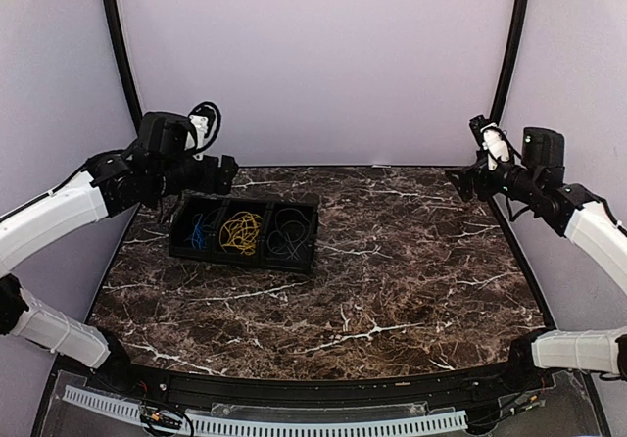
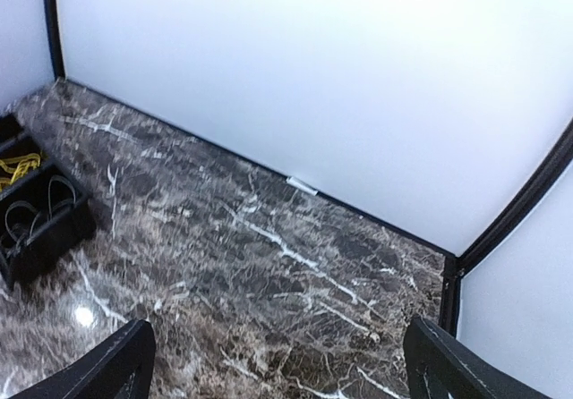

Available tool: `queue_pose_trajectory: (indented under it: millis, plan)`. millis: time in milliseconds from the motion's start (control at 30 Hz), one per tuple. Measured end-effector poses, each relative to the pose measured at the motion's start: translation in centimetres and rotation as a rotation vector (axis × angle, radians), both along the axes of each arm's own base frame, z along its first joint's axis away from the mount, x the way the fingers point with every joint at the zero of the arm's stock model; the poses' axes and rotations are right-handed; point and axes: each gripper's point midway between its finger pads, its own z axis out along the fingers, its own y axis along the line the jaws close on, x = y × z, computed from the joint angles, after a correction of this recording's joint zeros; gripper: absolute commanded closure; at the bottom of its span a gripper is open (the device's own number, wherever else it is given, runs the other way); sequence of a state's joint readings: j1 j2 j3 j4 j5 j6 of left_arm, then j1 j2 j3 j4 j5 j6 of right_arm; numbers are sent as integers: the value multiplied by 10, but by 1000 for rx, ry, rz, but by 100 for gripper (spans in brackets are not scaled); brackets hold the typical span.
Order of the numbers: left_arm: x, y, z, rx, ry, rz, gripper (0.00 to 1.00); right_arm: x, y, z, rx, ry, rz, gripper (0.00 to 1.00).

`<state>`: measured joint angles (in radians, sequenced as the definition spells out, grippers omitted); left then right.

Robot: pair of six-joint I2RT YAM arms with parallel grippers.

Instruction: Untangle the cables

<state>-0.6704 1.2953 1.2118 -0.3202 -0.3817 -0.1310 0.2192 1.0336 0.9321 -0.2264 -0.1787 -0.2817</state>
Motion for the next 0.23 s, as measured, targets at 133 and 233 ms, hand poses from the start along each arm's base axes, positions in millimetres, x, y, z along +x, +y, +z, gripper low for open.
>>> queue_pose_trajectory:
  millis: [133, 233]
  plan:
    - [-2, 37, 8, -55, -20, 106, 1, 4, -11, 26, 93, -62, -99, 1]
    - [-11, 45, 10, -90, -33, 127, 1, 6, -16, 26, 118, -52, -136, 2]
